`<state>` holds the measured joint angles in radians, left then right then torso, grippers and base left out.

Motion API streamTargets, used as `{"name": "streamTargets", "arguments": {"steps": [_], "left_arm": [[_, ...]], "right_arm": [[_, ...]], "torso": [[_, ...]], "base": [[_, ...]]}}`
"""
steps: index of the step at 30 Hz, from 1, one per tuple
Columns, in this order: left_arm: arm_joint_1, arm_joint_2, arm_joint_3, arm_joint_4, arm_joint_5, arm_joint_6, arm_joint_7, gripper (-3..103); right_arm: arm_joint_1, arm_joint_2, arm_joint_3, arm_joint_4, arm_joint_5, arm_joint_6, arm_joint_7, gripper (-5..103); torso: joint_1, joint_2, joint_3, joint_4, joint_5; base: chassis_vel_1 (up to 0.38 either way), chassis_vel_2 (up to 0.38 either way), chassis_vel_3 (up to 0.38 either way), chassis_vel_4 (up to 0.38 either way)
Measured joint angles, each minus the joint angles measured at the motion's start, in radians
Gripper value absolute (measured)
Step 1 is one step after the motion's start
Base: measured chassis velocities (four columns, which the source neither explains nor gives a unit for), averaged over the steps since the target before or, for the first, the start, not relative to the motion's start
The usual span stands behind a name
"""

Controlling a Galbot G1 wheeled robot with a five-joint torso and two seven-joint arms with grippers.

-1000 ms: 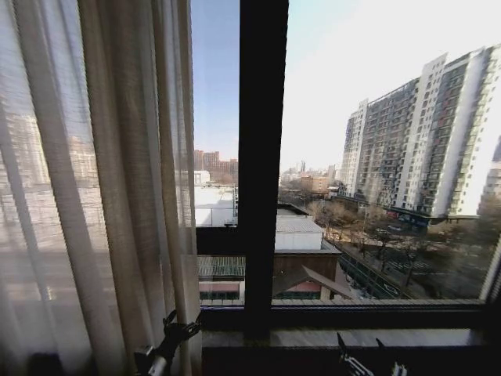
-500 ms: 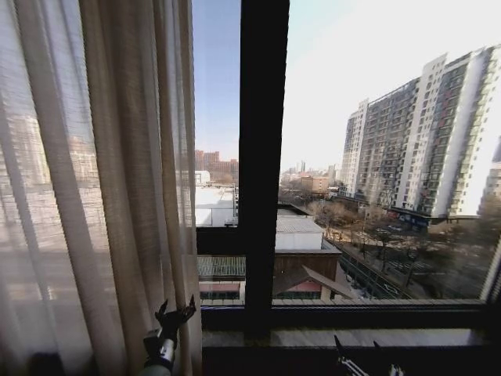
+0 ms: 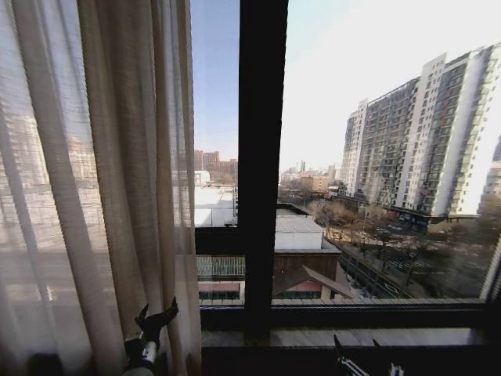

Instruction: Open the curtains by pulling them apart, changing their state from closed to fully open.

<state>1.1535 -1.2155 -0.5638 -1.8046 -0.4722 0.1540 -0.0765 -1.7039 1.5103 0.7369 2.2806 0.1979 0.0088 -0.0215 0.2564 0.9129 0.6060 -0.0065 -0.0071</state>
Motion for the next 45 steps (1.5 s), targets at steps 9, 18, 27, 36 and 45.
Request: {"name": "streamTargets", "arguments": {"steps": [9,18,27,36,45], "left_arm": [[-0.052,0.056,-0.007,0.059,-0.024,0.008,0.228,100],[-0.203,0.080,0.084,0.157,-0.020,0.050,0.358,100],[-0.241,0.052,0.169,0.168,-0.035,0.045,0.187,100],[-0.205,0.001,0.202,0.140,-0.049,0.016,-0.051,98],[-0.192,0.012,0.178,0.141,-0.046,0.012,0.004,66]], "right_arm": [[-0.009,0.005,-0.007,-0.003,-0.010,0.021,-0.001,100],[-0.019,0.003,0.000,0.018,-0.011,0.034,-0.001,100],[-0.019,0.006,0.000,0.016,-0.012,0.042,-0.002,100],[-0.019,0.007,-0.004,0.009,-0.015,0.045,-0.008,100],[-0.022,0.009,-0.001,0.008,-0.016,0.054,-0.017,100]], "torso": [[0.000,0.000,0.000,-0.0006,0.0001],[0.000,0.000,0.000,-0.0005,0.0001],[0.000,0.000,0.000,-0.0004,0.0002],[0.000,0.000,0.000,-0.0004,0.0002],[0.000,0.000,0.000,-0.0004,0.0002]], "base": [[0.000,0.000,0.000,0.000],[0.000,0.000,0.000,0.000],[0.000,0.000,0.000,0.000],[0.000,0.000,0.000,0.000],[0.000,0.000,0.000,0.000]]}}
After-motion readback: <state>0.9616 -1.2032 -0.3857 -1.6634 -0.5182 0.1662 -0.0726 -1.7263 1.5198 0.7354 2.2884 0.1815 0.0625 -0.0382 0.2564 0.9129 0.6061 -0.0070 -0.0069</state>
